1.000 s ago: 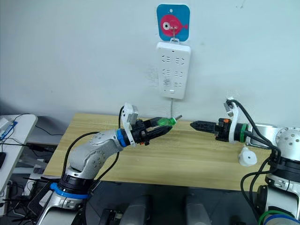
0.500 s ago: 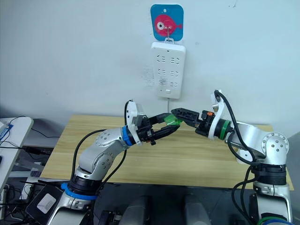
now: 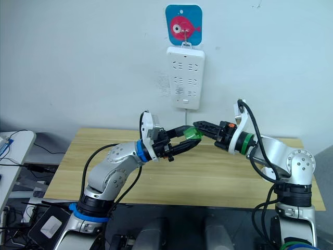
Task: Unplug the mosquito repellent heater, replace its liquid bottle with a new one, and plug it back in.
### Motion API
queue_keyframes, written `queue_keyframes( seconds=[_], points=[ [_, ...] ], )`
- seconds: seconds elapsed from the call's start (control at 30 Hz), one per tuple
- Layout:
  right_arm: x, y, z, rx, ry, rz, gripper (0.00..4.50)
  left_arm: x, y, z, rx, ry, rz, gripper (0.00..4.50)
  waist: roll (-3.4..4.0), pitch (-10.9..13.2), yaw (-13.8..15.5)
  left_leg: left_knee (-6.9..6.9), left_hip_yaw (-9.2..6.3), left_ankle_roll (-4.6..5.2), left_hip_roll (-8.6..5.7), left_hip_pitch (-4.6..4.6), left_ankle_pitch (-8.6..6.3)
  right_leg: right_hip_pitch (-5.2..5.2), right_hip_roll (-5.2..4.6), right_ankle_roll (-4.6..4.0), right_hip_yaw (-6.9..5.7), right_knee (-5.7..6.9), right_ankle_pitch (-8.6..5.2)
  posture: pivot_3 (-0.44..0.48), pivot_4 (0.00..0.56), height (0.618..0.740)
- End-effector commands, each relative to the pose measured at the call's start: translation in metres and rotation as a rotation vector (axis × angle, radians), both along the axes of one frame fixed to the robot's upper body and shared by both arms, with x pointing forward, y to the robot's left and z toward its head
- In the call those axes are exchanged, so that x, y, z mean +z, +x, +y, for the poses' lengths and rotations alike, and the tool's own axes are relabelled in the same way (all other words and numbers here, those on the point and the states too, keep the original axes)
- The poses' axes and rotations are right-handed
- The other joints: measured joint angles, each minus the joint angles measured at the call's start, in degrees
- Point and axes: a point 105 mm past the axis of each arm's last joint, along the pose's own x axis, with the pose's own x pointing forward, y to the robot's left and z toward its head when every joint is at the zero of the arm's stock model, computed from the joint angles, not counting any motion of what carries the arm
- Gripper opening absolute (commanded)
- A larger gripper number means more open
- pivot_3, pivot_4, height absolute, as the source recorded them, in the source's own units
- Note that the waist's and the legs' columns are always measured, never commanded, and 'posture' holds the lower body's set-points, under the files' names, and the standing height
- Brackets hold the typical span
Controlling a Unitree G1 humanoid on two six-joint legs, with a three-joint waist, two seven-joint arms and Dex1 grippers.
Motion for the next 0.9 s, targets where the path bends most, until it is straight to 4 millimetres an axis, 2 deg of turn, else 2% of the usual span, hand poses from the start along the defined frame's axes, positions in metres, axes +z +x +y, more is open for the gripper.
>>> queue_keyframes(
  seconds=[0.03,0.13,0.2,0.27,0.37,0.43,0.5,0.57,0.7,0.77,0.9],
  points=[
    [0.008,-0.006,0.0,0.011,0.012,-0.035,0.85,0.015,-0.001,-0.002,0.005,-0.019,-0.077,2.25,0.0,0.0,0.0,0.0,0.0,0.0,0.0,0.0,0.0,0.0,0.0,0.0,0.0,0.0,0.0,0.03,0.231,0.74],
    [0.008,-0.003,-0.002,-0.023,0.021,-0.026,0.85,0.015,0.0,-0.003,0.017,-0.015,-0.089,2.25,0.0,0.0,0.0,0.0,0.0,0.0,0.0,0.0,0.0,0.0,0.0,0.0,0.0,0.0,0.0,0.03,0.231,0.74],
    [0.008,-0.001,-0.004,-0.05,0.025,-0.015,0.85,0.014,0.0,-0.003,0.015,-0.01,-0.088,2.97,0.0,0.0,-0.1,0.0,0.0,0.0,0.0,0.0,0.0,0.0,0.0,0.0,0.01,0.0,0.0,0.03,0.231,0.74],
    [0.007,0.001,-0.006,-0.077,0.027,-0.004,0.85,0.013,-0.001,-0.003,0.009,-0.004,-0.082,3.46,0.0,0.0,0.0,0.0,-0.02,0.0,0.01,-0.01,0.0,-0.01,0.0,0.0,-0.01,0.0,0.0,0.031,0.232,0.74],
    [0.002,0.008,-0.02,-0.177,0.001,0.036,0.85,0.009,-0.001,0.0,0.011,0.023,-0.077,4.41,0.0,0.0,-0.1,0.0,0.01,0.0,0.01,0.0,0.0,-0.01,0.0,0.0,0.02,0.0,0.0,0.031,0.232,0.74],
    [-0.005,0.005,-0.033,-0.201,-0.098,0.029,0.85,0.007,-0.001,0.003,0.009,0.055,-0.079,4.5,0.0,0.0,0.1,0.0,-0.02,0.0,0.01,-0.01,0.0,-0.01,-0.02,0.0,0.0,0.0,0.0,0.04,0.232,0.74],
    [-0.019,0.005,-0.044,-0.241,-0.259,-0.018,0.85,0.002,-0.005,0.003,-0.027,0.126,-0.106,4.5,0.0,0.0,0.1,-0.02,0.01,0.0,-0.02,-0.02,0.0,0.0,-0.08,0.01,0.02,-0.05,-0.01,0.041,0.231,0.74],
    [-0.046,0.01,-0.061,-0.311,-0.53,-0.136,0.85,-0.008,-0.009,0.0,-0.085,0.227,-0.131,4.5,0.04,0.0,0.0,-0.05,0.05,0.0,-0.04,-0.02,0.0,0.0,-0.1,0.01,0.03,-0.09,-0.01,0.043,0.231,0.74],
    [-0.099,0.02,-0.081,-0.265,-0.958,-0.439,0.85,-0.014,-0.011,-0.009,-0.162,0.296,-0.124,4.5,0.03,0.0,0.0,-0.09,0.04,-0.01,-0.11,0.04,0.0,-0.01,-0.01,0.22,-0.01,-0.15,-0.13,0.032,0.225,0.74],
    [-0.116,0.027,-0.09,-0.283,-1.035,-0.503,0.85,-0.015,-0.01,-0.013,-0.183,0.328,-0.143,4.5,0.03,0.0,0.0,-0.06,0.05,-0.02,-0.13,0.05,0.01,-0.02,0.1,0.26,-0.01,-0.14,-0.16,0.025,0.22,0.74],
    [-0.132,0.044,-0.101,-0.351,-1.119,-0.595,0.85,-0.014,-0.004,-0.019,-0.197,0.351,-0.179,4.5,0.05,0.0,-0.3,-0.08,0.13,-0.04,-0.1,0.1,0.02,-0.06,0.17,0.05,0.09,0.0,-0.03,0.017,0.215,0.74]
  ],
)
